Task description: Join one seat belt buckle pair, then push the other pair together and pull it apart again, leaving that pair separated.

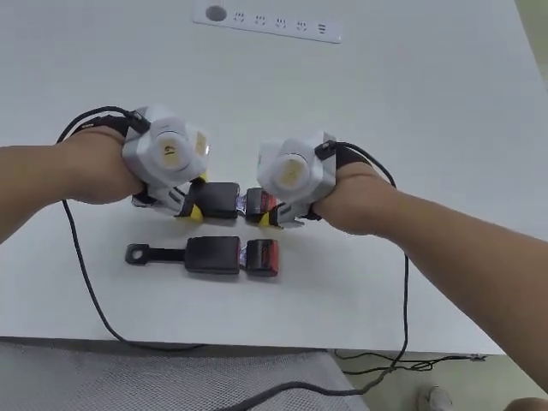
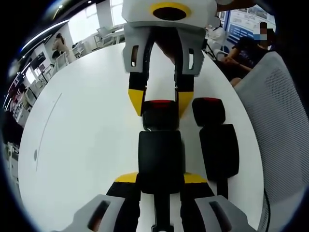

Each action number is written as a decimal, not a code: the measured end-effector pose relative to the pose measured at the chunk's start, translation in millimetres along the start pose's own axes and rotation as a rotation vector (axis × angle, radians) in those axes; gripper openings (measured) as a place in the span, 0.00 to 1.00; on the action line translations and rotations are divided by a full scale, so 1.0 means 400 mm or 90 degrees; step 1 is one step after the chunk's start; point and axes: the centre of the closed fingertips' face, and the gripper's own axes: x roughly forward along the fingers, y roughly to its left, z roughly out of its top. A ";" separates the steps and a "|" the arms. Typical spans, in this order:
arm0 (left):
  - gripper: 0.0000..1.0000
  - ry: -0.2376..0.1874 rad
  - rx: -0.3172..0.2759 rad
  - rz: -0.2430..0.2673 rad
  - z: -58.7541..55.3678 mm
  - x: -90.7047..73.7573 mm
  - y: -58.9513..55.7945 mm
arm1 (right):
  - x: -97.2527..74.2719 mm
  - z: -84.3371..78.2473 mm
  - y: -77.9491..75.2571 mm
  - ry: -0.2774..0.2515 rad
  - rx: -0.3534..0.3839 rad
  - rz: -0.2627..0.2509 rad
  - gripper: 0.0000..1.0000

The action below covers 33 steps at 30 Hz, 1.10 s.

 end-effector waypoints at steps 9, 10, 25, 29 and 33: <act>0.32 -0.001 -0.008 0.005 -0.002 -0.001 0.001 | 0.001 -0.002 -0.001 0.009 -0.002 0.000 0.29; 0.32 -0.003 -0.009 0.005 -0.003 -0.001 0.001 | 0.000 -0.004 -0.001 0.010 -0.002 0.000 0.29; 0.32 -0.014 -0.014 0.005 -0.003 -0.004 0.002 | -0.019 -0.030 -0.003 -0.015 0.008 0.005 0.30; 0.32 -0.013 -0.013 0.004 -0.006 -0.002 0.005 | -0.030 -0.064 -0.006 -0.010 0.011 0.001 0.30; 0.33 -0.010 -0.014 0.004 -0.005 -0.002 0.004 | -0.048 -0.108 -0.015 -0.005 0.023 -0.005 0.30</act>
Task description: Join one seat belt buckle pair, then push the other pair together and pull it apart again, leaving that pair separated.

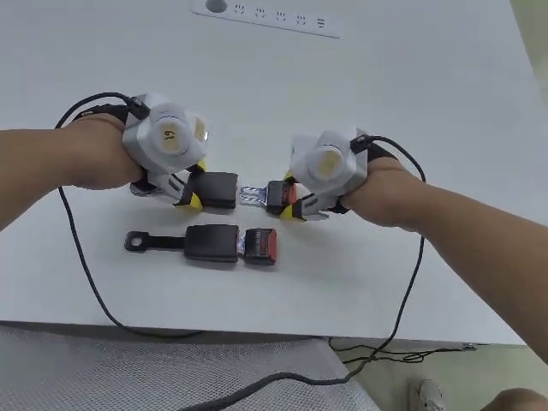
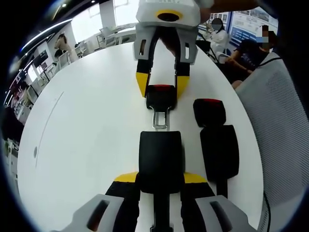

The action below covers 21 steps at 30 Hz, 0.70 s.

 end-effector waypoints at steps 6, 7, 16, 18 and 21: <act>0.33 0.002 -0.002 0.000 -0.002 0.002 0.002 | -0.019 -0.048 0.003 0.015 0.004 0.000 0.31; 0.33 0.002 -0.002 0.000 -0.002 0.002 0.003 | -0.022 -0.055 0.003 0.017 0.004 0.000 0.31; 0.33 0.000 -0.004 0.003 -0.001 0.000 0.000 | -0.061 -0.141 -0.007 0.044 0.013 -0.004 0.31; 0.33 0.000 -0.006 0.005 -0.001 0.000 0.000 | -0.069 -0.156 0.000 0.051 0.015 -0.006 0.31; 0.33 0.000 -0.007 0.006 -0.001 -0.001 -0.001 | -0.075 -0.168 -0.003 0.051 0.039 -0.009 0.32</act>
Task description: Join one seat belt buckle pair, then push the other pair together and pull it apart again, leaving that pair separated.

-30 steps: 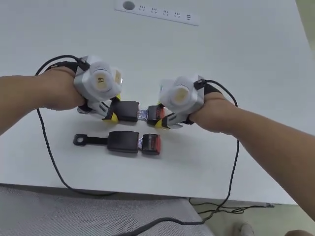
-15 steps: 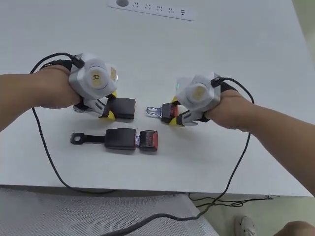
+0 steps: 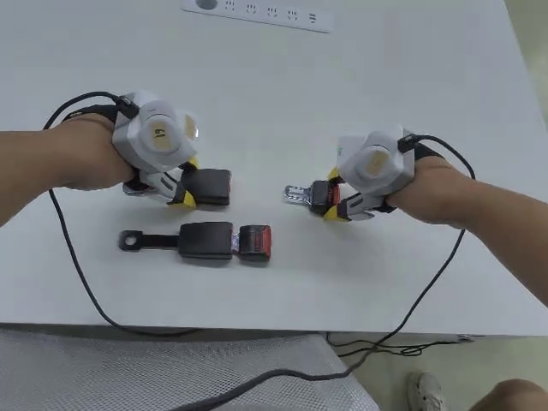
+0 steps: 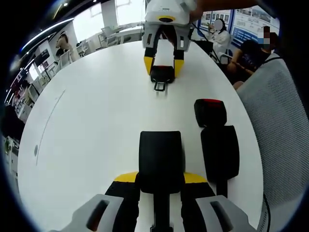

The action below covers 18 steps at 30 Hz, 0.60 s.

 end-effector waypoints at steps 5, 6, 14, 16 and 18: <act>0.35 0.001 0.014 0.008 0.004 -0.001 0.000 | 0.000 0.007 0.004 0.006 -0.014 0.001 0.32; 0.35 0.001 0.016 0.009 0.004 -0.001 0.001 | 0.001 0.006 0.004 0.006 -0.015 0.002 0.32; 0.42 -0.017 -0.003 0.037 0.001 -0.005 0.017 | 0.000 0.007 -0.022 0.015 -0.031 -0.028 0.44; 0.45 -0.012 -0.003 0.045 0.002 -0.008 0.015 | -0.002 0.005 -0.025 0.016 -0.028 -0.035 0.47; 0.52 -0.009 0.005 0.052 0.000 -0.011 0.014 | -0.006 0.004 -0.026 0.017 -0.025 -0.048 0.48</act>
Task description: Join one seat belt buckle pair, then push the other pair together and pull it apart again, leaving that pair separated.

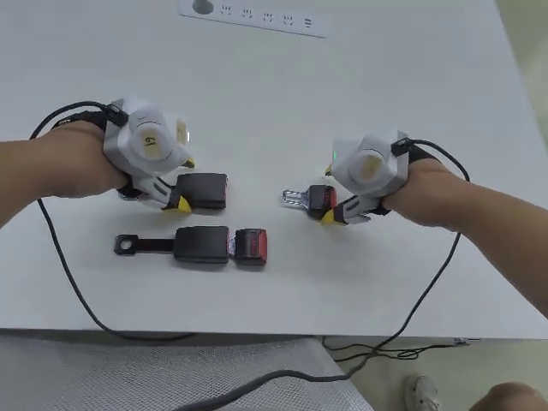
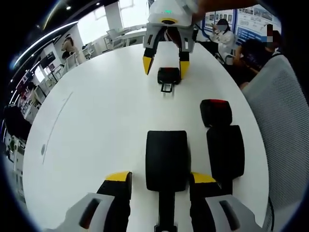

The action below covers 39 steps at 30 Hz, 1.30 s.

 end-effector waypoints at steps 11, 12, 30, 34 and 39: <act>0.65 -0.093 -0.176 0.107 -0.008 -0.122 -0.008 | -0.066 0.082 0.055 -0.140 0.169 -0.052 0.63; 0.73 -0.108 -0.181 0.127 -0.007 -0.134 -0.006 | -0.069 0.080 0.063 -0.139 0.171 -0.058 0.67; 0.91 -0.125 -0.323 0.169 -0.174 -0.254 -0.152 | -0.150 0.055 0.175 -0.206 0.291 -0.121 0.89; 1.00 -0.135 -0.334 0.175 -0.181 -0.267 -0.167 | -0.169 0.045 0.180 -0.227 0.321 -0.129 0.94; 1.00 -0.141 -0.346 0.186 -0.184 -0.281 -0.181 | -0.191 0.026 0.185 -0.237 0.343 -0.143 0.99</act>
